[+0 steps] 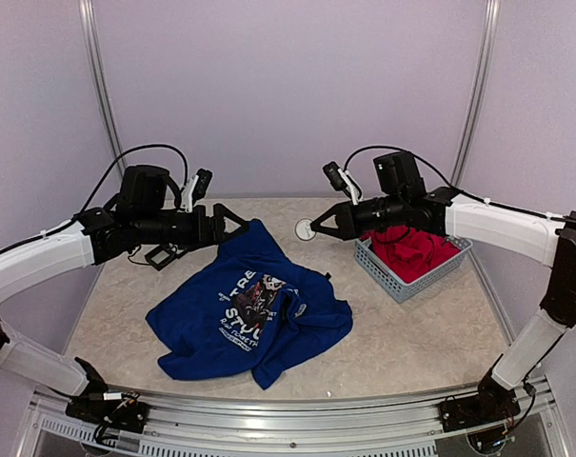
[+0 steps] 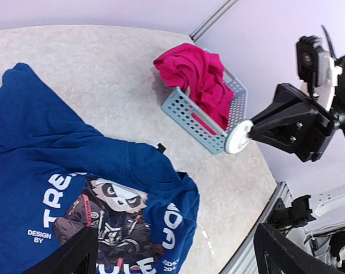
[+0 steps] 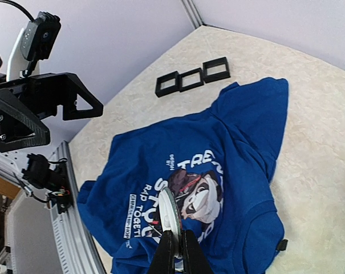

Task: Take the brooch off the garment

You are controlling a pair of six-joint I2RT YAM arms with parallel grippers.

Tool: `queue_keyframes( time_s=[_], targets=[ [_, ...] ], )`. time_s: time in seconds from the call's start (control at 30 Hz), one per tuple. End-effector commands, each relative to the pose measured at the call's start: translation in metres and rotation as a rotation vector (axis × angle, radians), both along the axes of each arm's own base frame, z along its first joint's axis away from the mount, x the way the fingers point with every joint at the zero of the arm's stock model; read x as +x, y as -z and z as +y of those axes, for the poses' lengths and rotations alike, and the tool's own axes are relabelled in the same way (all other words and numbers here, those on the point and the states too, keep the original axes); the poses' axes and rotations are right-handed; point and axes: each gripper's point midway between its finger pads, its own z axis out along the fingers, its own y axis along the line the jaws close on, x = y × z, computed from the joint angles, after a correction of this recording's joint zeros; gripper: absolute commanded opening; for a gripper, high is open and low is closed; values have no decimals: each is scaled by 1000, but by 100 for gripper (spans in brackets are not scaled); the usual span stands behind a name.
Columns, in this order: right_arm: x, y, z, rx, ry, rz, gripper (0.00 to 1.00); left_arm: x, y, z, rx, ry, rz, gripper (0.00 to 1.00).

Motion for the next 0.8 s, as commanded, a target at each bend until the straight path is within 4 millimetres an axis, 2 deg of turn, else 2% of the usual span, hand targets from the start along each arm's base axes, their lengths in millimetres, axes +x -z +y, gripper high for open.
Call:
queue_keyframes(
  time_s=[0.0, 0.07, 0.3, 0.5, 0.7, 0.77],
  targets=[
    [-31, -25, 23, 144, -235, 118, 0, -17, -22, -17, -107, 138, 16, 93],
    [-36, -28, 27, 155, -276, 144, 0, -21, -34, -26, -139, 195, 15, 93],
    [-46, -28, 35, 144, -340, 172, 0, -27, -36, -47, -177, 321, 55, 89],
    [-52, -28, 44, 134, -345, 166, 0, -31, -33, -60, -173, 378, 71, 72],
    [-54, -30, 50, 148, -353, 166, 0, -30, -25, -64, -163, 386, 90, 57],
    [-55, -31, 51, 149, -359, 166, 0, -31, -22, -66, -163, 395, 98, 50]
  ],
)
